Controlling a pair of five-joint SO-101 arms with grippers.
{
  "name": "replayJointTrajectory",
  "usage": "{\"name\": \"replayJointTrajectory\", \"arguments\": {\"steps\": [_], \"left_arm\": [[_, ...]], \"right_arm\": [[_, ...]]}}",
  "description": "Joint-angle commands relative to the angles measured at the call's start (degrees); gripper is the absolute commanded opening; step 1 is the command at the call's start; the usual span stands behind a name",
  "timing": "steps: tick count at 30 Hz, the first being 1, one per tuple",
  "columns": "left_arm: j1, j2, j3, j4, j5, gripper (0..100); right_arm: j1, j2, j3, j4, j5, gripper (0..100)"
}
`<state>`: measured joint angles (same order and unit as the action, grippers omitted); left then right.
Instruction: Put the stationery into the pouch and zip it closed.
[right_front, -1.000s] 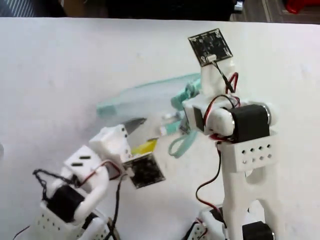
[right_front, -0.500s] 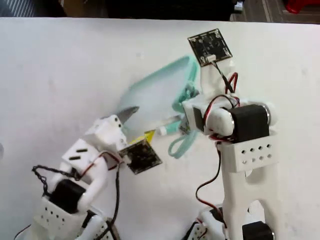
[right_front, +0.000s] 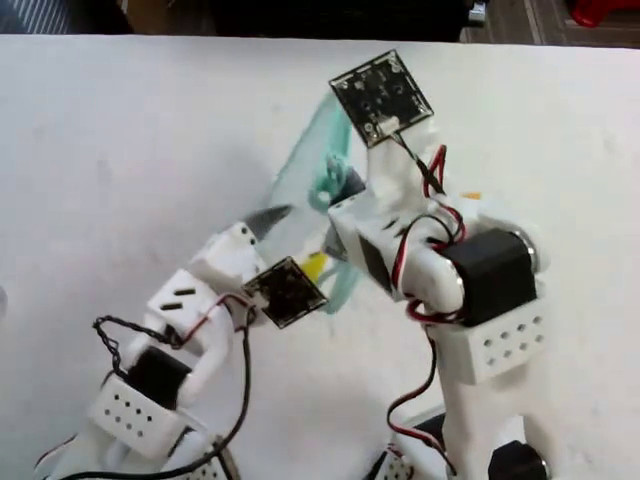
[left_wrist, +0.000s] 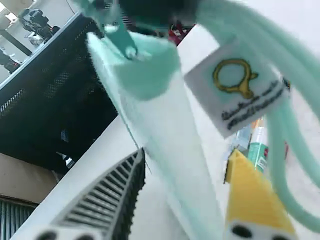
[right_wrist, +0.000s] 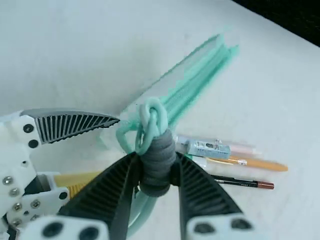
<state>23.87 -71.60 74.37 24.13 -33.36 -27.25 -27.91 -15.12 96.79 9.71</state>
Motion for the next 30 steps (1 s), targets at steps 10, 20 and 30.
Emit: {"name": "replayJointTrajectory", "arguments": {"steps": [10,20,30], "left_arm": [[0.92,0.48,7.82,-19.43,12.13,21],[0.04,0.22,8.53,-18.02,13.19,21],[0.22,-3.47,8.26,-11.78,17.41,10]], "right_arm": [[-7.96,-1.36,-4.31,1.36,0.35,1.6],[-8.66,-1.80,-4.48,1.19,0.79,1.6],[-7.78,-1.45,-5.36,1.27,0.79,1.6]]}}
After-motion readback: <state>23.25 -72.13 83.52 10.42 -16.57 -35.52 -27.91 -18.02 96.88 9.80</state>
